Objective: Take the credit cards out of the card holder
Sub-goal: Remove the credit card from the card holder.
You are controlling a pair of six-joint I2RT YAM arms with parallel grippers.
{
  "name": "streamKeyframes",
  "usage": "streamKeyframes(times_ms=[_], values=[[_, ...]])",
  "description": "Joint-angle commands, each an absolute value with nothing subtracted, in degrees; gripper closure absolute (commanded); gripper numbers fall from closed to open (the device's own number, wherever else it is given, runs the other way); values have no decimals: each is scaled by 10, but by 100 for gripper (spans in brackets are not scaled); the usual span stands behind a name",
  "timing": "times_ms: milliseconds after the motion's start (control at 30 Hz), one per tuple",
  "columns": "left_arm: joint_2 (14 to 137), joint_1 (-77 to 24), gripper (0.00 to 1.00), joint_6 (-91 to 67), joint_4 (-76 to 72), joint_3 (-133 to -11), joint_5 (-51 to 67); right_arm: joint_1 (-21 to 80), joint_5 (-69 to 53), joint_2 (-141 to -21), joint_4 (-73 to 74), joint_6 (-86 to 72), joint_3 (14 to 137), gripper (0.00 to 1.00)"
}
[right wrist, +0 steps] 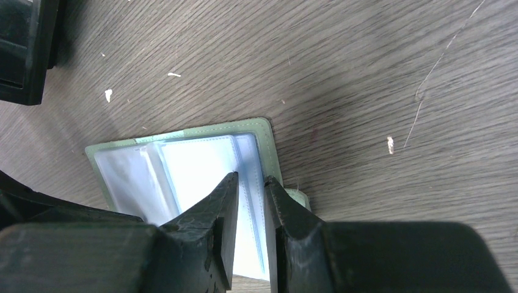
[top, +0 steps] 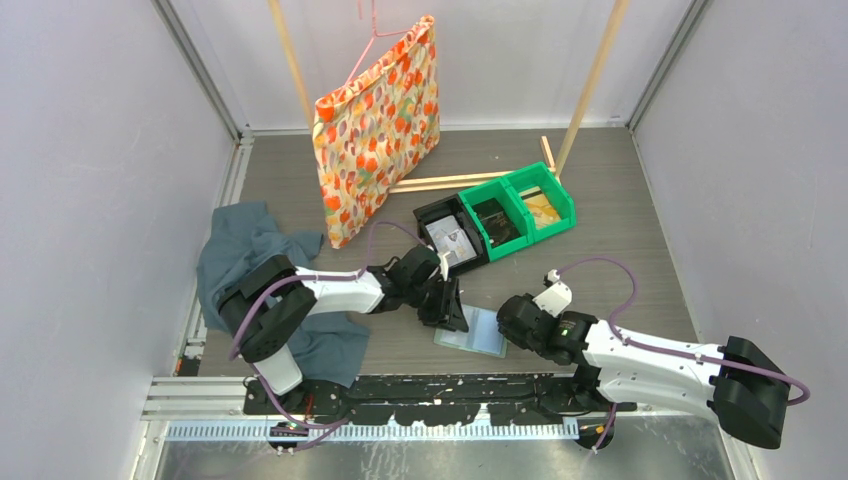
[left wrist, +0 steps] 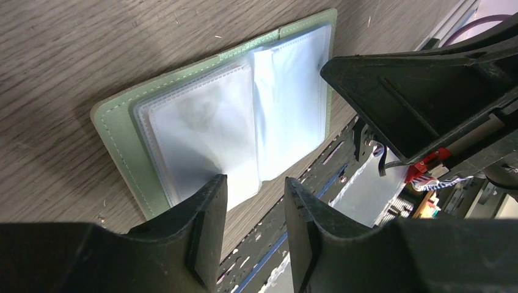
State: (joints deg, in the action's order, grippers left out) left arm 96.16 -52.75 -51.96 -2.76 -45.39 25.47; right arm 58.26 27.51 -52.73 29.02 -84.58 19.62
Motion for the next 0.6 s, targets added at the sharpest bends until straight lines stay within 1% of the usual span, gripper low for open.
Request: streamKeyframes(times_ms=[0, 567], values=[[937, -524, 59, -506, -31, -448, 253, 581, 269, -529, 324, -846, 188, 73], [937, -521, 60, -509, -38, -439, 254, 582, 267, -540, 316, -842, 189, 73]])
